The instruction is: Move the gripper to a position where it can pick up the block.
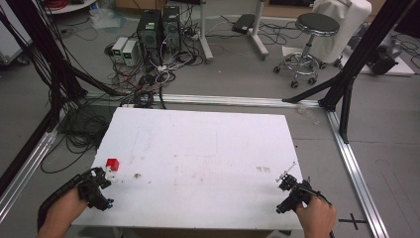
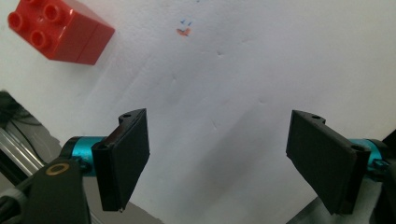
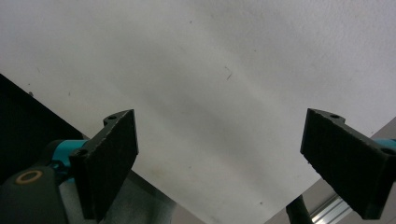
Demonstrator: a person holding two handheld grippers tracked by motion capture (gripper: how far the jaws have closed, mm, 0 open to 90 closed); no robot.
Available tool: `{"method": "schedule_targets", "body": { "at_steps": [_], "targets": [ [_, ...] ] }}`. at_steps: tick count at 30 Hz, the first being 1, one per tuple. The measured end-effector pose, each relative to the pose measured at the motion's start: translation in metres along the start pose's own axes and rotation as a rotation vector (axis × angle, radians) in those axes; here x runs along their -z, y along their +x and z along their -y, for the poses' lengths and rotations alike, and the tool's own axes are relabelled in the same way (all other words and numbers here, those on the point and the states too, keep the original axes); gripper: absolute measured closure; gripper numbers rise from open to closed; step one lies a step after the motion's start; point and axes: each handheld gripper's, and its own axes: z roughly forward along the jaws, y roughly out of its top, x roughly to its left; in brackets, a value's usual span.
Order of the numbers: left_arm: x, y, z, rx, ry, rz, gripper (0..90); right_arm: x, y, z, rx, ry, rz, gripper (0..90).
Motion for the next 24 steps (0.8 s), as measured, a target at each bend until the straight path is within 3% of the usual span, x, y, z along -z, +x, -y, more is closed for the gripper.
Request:
{"method": "schedule_targets", "body": {
  "at_steps": [1,2,3,6,14,15,16,18,24],
  "targets": [
    [0.001,0.001,0.000,-0.052,0.006,0.015,21.7,0.000,0.000,0.000,0.003,-0.001,0.002,10.5],
    [0.001,0.001,0.000,-0.052,0.006,0.015,21.7,0.000,0.000,0.000,0.006,0.002,0.001,10.5],
    [0.003,0.004,0.000,-0.097,0.011,0.017,21.7,0.000,0.000,0.000,0.007,0.001,0.000,10.5],
    [0.005,0.008,-0.001,-0.160,0.004,0.044,21.7,0.000,0.001,0.000,0.008,-0.006,0.003,10.5],
    [0.008,0.015,-0.002,-0.256,0.020,0.078,21.7,0.000,0.001,0.001,0.000,-0.019,-0.010,10.5],
    [0.009,0.016,-0.002,-0.287,0.025,0.087,21.7,0.000,0.001,0.001,0.001,-0.019,-0.009,10.5],
    [0.009,0.016,-0.002,-0.287,0.025,0.087,21.7,0.000,0.001,0.001,0.000,-0.019,-0.007,10.5],
    [0.013,0.019,-0.003,-0.338,0.026,0.087,21.7,0.001,0.001,0.001,0.000,-0.023,-0.006,10.5],
    [0.017,0.030,-0.004,-0.403,0.022,0.081,21.7,0.000,0.001,0.001,0.003,-0.021,-0.010,10.5]
  ]
}}
